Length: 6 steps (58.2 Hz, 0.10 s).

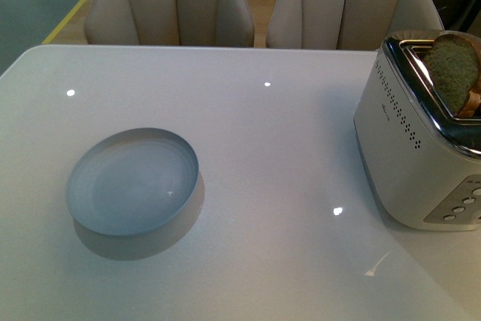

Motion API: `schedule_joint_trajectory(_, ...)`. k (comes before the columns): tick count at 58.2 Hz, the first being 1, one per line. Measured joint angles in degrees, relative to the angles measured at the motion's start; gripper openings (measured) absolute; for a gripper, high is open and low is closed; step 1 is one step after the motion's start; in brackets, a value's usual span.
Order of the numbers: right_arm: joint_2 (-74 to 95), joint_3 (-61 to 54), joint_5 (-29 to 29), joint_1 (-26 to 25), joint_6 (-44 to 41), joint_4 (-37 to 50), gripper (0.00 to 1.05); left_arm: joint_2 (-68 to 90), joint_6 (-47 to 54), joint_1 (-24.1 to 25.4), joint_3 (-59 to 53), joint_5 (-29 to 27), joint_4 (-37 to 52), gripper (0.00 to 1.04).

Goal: Left arm holds plate, right arm toasts bread

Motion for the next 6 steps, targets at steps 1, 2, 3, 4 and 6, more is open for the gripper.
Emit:
schedule_joint_trajectory(1,0.0,0.0,0.0,-0.02,0.0,0.0,0.96,0.0,0.0,0.0,0.0,0.0,0.0,0.97)
schedule_joint_trajectory(2,0.0,0.0,0.0,-0.02,0.0,0.0,0.96,0.0,0.0,0.0,0.0,0.0,0.0,0.97)
schedule_joint_trajectory(3,0.0,0.0,0.0,-0.02,0.0,0.0,0.96,0.0,0.0,0.0,0.0,0.0,0.0,0.97)
schedule_joint_trajectory(4,0.0,0.0,0.0,-0.02,0.0,0.0,0.96,0.0,0.0,0.0,0.0,0.0,0.0,0.97)
schedule_joint_trajectory(6,0.0,0.0,0.0,0.0,0.0,0.0,0.96,0.0,0.0,0.0,0.0,0.0,0.0,0.97)
